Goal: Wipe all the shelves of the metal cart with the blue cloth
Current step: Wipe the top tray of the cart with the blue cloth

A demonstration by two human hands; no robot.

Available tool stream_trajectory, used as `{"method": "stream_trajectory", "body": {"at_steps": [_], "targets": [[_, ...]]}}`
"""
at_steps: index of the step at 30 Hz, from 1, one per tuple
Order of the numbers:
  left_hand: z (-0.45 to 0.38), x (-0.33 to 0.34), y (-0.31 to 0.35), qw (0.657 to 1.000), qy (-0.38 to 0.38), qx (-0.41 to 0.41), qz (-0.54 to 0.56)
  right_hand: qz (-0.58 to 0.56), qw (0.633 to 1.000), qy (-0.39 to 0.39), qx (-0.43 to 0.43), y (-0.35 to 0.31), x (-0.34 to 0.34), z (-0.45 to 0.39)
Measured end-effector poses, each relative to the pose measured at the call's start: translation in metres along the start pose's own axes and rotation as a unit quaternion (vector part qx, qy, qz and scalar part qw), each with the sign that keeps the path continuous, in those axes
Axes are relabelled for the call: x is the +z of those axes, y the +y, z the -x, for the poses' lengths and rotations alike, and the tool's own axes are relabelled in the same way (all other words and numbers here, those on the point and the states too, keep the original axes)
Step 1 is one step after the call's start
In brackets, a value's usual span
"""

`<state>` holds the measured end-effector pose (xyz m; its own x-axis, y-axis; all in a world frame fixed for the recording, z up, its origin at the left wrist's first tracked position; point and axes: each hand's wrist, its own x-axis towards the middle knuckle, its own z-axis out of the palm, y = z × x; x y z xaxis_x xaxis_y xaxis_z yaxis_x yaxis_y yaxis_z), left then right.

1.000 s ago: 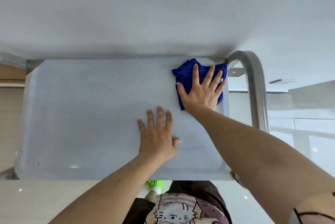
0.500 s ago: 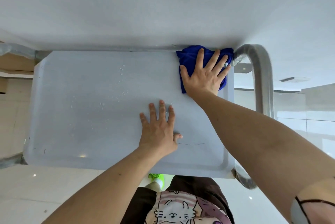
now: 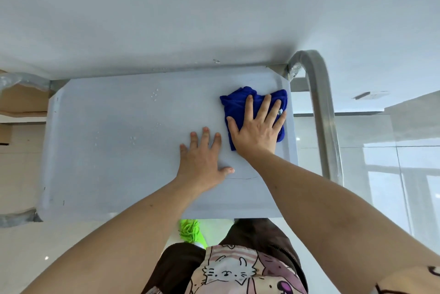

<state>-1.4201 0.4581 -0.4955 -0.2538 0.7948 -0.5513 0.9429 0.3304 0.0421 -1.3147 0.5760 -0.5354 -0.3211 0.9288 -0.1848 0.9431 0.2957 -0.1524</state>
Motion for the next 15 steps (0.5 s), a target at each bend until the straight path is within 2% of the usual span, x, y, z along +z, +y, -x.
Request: {"method": "stream_trajectory", "body": {"at_steps": [7,15], "targets": [[0.001,-0.005,-0.02,0.999,-0.019,0.035,0.038,-0.009,0.999,0.001,0.038,0.006,0.013,0.065],[-0.001,-0.003,-0.027,0.998,-0.018,0.042,0.033,-0.015,0.996,0.001,0.093,-0.002,0.031,0.151]]}}
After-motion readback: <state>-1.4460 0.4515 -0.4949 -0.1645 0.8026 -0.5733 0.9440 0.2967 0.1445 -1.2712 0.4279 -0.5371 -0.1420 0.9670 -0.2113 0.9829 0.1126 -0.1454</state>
